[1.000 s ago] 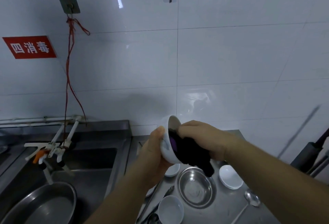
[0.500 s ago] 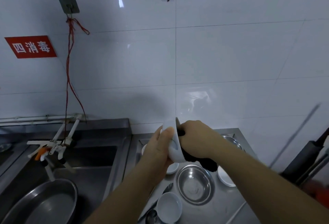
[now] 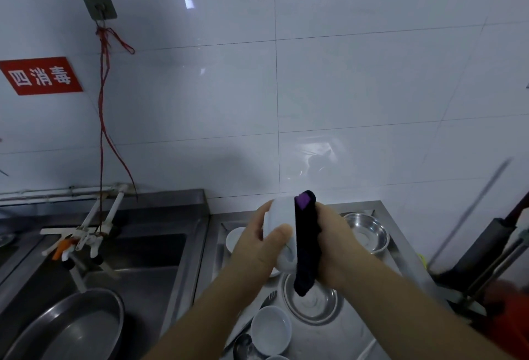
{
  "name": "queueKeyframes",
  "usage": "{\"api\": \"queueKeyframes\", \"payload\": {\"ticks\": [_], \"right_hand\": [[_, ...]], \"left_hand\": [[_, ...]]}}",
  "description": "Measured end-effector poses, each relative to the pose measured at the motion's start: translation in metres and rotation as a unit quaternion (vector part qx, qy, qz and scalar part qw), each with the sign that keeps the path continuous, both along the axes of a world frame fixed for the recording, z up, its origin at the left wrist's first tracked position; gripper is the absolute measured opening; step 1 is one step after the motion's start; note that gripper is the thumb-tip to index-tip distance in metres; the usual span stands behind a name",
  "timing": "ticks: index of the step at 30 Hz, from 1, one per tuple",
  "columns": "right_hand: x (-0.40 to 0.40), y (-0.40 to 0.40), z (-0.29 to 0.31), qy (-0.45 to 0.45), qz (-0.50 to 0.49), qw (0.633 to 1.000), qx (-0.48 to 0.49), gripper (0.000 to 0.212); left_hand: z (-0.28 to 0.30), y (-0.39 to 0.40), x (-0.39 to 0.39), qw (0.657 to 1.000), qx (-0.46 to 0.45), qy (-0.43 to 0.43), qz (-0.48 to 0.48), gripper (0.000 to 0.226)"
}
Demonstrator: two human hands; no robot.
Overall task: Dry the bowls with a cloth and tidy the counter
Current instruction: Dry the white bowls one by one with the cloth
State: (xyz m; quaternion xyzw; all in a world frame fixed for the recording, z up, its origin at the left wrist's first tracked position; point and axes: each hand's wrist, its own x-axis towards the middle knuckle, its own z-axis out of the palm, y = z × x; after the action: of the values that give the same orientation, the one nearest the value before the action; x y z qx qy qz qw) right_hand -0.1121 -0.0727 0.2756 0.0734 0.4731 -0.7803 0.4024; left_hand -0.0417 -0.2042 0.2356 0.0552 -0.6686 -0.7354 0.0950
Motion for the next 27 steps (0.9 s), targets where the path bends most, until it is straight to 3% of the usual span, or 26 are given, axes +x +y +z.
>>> {"api": "queueKeyframes", "payload": {"ticks": [5,10,11,13,15,17,21,27], "right_hand": [[-0.007,0.013,-0.001,0.016,0.035,0.999,0.004,0.062],[-0.003,0.016,-0.005,0.033,0.023,0.998,-0.038,0.054],[-0.003,0.017,-0.006,0.036,0.012,0.998,-0.057,0.054],[-0.007,0.017,-0.007,0.03,-0.03,0.994,-0.096,0.057],[-0.011,0.019,-0.009,0.025,-0.063,0.99,-0.126,0.061],[-0.013,0.02,-0.013,0.024,-0.073,0.987,-0.143,0.064],[-0.01,0.018,-0.024,0.019,-0.072,0.988,-0.133,0.06],[0.0,0.019,-0.033,0.04,-0.065,0.995,-0.066,0.057]], "left_hand": [[0.002,-0.018,0.001,0.978,-0.204,-0.013,-0.046,0.079],[0.012,-0.028,-0.003,0.967,-0.247,-0.018,-0.062,0.096],[0.01,-0.029,-0.004,0.977,-0.208,-0.023,-0.045,0.091],[0.0,-0.026,-0.004,0.997,-0.017,-0.072,0.011,0.061],[-0.013,-0.018,-0.002,0.97,0.184,-0.157,0.006,0.055],[-0.019,-0.009,0.004,0.94,0.283,-0.187,-0.033,0.062],[-0.013,-0.006,0.001,0.904,0.409,-0.122,-0.012,0.042],[-0.002,-0.009,-0.006,0.902,0.426,-0.063,0.037,0.034]]}}
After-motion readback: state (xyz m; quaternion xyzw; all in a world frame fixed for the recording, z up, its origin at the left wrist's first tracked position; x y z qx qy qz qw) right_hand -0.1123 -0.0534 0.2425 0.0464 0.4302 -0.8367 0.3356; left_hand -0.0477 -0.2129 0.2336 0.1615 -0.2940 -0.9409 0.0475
